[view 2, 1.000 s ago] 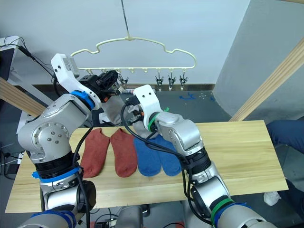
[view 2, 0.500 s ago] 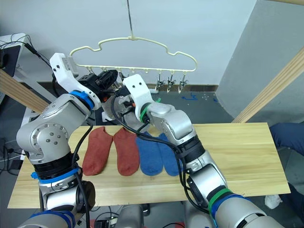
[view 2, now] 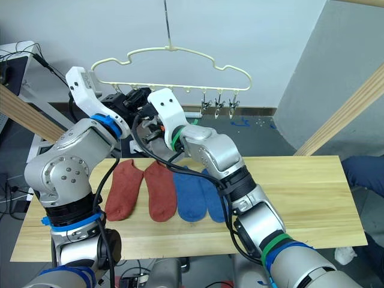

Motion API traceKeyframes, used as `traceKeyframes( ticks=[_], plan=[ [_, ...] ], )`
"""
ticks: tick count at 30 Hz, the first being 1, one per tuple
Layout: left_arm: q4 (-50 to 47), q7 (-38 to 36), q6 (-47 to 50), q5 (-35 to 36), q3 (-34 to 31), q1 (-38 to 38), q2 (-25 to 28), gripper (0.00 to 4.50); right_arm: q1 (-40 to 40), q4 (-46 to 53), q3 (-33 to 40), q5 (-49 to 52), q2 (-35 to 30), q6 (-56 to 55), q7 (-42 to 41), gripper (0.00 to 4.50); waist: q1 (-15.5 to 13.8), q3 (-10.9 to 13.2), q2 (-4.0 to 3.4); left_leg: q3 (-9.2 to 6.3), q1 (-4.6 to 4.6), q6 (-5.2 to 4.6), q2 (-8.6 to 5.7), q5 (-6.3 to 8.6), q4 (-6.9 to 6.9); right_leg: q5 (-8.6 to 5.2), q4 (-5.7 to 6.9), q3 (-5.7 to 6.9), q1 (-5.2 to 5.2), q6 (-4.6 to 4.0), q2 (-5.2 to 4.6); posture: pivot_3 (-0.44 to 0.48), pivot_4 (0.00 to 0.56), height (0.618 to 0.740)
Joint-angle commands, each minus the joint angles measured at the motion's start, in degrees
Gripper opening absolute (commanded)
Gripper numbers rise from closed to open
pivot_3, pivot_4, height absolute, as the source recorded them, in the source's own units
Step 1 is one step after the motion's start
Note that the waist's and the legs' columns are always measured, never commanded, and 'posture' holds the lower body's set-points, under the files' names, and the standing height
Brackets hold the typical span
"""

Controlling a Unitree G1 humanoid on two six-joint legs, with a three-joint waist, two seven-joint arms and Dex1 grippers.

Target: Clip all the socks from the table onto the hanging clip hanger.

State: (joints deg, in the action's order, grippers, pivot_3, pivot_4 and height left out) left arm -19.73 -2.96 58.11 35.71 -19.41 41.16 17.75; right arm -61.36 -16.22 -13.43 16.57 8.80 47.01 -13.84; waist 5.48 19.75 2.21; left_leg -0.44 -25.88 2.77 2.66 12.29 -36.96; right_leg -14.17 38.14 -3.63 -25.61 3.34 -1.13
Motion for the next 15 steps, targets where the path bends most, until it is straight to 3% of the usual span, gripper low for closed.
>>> traceKeyframes(
  ticks=[1,15],
  plan=[
    [-1.5,-0.1,-1.4,0.0,0.3,-0.4,0.3,0.1,-3.9,1.6,0.7,1.3,7.3,-1.6,-0.1,0.03,0.0,0.0,0.0,0.0,0.0,0.0,0.0,0.0,0.0,0.0,0.0,0.0,0.0,0.0,0.0,-0.124,0.334,0.74],
    [-1.6,-0.7,-2.3,-0.2,1.5,-1.3,1.5,0.1,-4.8,1.8,0.9,1.5,6.5,-1.8,0.2,0.03,-0.3,0.0,0.0,-0.01,-0.01,0.0,0.0,0.0,-0.01,0.0,0.02,0.02,0.0,-0.01,-0.01,-0.131,0.333,0.74]
  ],
)
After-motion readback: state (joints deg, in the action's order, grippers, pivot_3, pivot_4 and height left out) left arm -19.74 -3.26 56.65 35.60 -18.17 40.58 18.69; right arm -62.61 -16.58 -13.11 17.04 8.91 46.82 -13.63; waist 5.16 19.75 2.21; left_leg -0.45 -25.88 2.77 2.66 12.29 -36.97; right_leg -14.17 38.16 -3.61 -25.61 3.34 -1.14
